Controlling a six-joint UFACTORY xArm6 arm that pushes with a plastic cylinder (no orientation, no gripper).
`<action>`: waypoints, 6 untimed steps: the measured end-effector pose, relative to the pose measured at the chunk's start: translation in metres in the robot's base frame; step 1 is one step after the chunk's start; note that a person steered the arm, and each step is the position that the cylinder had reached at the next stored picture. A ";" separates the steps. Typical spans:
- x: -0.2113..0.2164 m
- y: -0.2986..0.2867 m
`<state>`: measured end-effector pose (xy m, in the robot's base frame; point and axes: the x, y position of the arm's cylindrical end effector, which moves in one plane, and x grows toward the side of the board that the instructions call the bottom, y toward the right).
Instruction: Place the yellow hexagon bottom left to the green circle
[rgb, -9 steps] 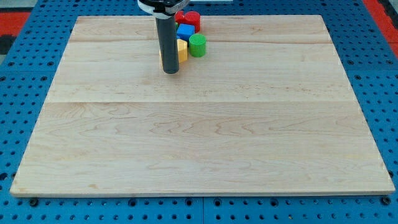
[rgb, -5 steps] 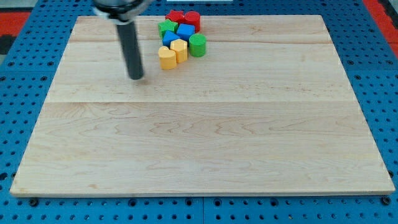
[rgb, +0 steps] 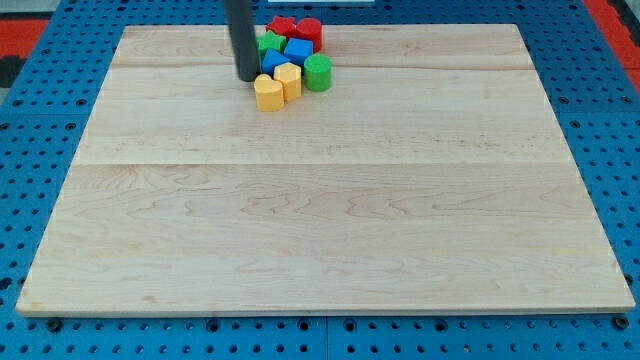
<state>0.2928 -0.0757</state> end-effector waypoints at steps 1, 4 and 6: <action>0.003 0.054; 0.091 0.059; 0.041 0.024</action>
<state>0.3336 -0.0517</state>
